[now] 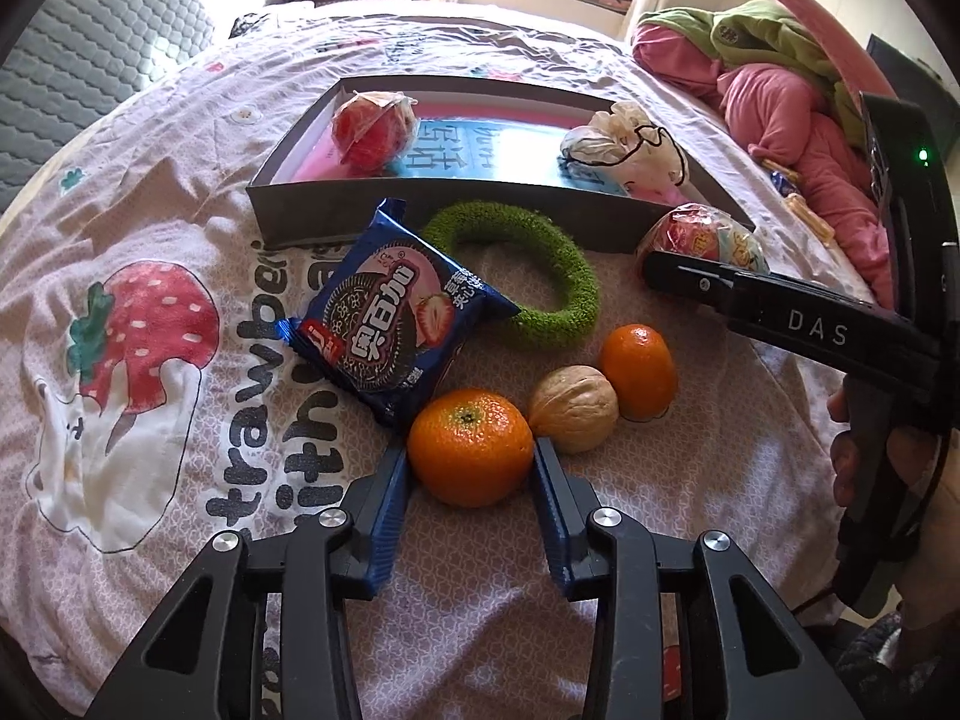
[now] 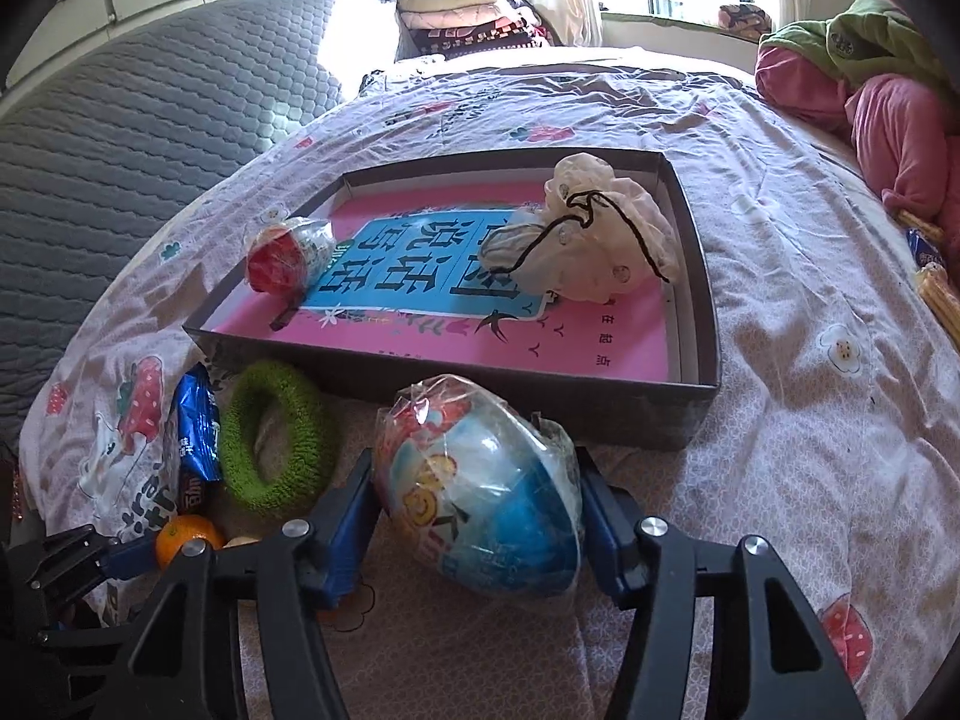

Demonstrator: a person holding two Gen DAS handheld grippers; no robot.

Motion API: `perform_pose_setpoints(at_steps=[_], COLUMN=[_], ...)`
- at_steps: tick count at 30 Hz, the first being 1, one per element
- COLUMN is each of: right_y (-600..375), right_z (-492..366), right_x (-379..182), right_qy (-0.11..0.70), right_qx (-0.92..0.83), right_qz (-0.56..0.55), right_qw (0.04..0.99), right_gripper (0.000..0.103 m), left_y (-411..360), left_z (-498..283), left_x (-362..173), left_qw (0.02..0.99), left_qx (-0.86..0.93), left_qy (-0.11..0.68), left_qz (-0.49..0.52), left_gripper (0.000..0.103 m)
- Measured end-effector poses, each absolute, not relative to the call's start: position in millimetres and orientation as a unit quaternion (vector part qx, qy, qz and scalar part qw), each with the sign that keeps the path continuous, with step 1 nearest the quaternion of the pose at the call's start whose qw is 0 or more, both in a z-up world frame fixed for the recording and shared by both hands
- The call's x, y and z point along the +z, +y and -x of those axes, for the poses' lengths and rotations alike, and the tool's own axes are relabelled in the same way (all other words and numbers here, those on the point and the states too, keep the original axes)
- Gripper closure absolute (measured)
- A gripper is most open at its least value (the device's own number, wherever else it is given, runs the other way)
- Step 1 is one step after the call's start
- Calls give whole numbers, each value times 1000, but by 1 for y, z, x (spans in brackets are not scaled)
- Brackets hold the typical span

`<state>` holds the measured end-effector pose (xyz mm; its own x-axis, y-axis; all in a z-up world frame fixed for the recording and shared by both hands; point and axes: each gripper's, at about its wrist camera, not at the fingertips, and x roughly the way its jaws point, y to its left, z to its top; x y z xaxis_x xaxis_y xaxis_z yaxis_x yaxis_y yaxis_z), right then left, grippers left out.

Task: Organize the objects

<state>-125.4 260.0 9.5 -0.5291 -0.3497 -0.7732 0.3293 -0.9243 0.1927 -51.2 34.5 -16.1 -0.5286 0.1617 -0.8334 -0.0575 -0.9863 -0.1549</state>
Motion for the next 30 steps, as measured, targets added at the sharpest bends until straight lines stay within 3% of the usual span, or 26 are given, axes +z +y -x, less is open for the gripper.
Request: perform_pose_setpoints(at_steps=[30], right_y=[258], right_z=[111], right_x=[35], right_qy=[-32], right_qx=[-889], right_qz=[-406], right_qw=[209], right_gripper=[43], left_y=[26], left_z=[54], left_x=[26], left_qw=[63], left_qx=[899], left_qy=[-74], left_qz=[426], left_gripper=[63])
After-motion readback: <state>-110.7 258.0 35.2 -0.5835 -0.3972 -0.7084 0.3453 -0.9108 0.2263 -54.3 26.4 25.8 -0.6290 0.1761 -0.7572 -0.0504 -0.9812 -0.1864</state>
